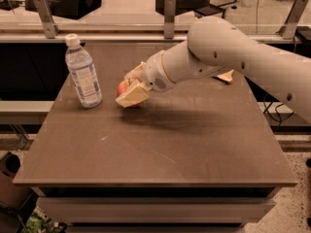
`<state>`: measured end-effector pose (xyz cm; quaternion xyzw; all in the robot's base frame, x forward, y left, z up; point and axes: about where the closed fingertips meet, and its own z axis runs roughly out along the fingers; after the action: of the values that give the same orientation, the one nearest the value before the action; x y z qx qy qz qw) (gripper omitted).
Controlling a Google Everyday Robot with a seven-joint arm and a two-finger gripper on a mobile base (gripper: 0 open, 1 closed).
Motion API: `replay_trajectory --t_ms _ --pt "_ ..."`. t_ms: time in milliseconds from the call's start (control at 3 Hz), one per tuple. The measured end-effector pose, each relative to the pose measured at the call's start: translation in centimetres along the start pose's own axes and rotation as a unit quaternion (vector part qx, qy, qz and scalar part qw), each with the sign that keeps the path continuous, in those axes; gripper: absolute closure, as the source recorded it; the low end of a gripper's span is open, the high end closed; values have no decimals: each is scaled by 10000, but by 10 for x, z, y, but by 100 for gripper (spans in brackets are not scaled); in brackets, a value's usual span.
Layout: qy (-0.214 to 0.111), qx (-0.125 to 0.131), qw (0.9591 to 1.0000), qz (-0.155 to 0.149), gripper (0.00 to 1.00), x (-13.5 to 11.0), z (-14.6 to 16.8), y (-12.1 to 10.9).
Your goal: Move apple near blue plastic bottle
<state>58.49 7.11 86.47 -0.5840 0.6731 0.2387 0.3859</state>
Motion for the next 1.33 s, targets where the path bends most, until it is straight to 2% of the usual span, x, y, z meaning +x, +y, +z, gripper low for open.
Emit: replay_trajectory --t_ms 333,667,1000,1333 --pt "-392 -309 9987 40 100 2 13 0" --pt "-735 -542 9958 -1 100 1 25 3" --pt "-727 -557 9958 -18 100 1 27 4" --pt "-732 -576 9957 -28 83 -1 29 6"
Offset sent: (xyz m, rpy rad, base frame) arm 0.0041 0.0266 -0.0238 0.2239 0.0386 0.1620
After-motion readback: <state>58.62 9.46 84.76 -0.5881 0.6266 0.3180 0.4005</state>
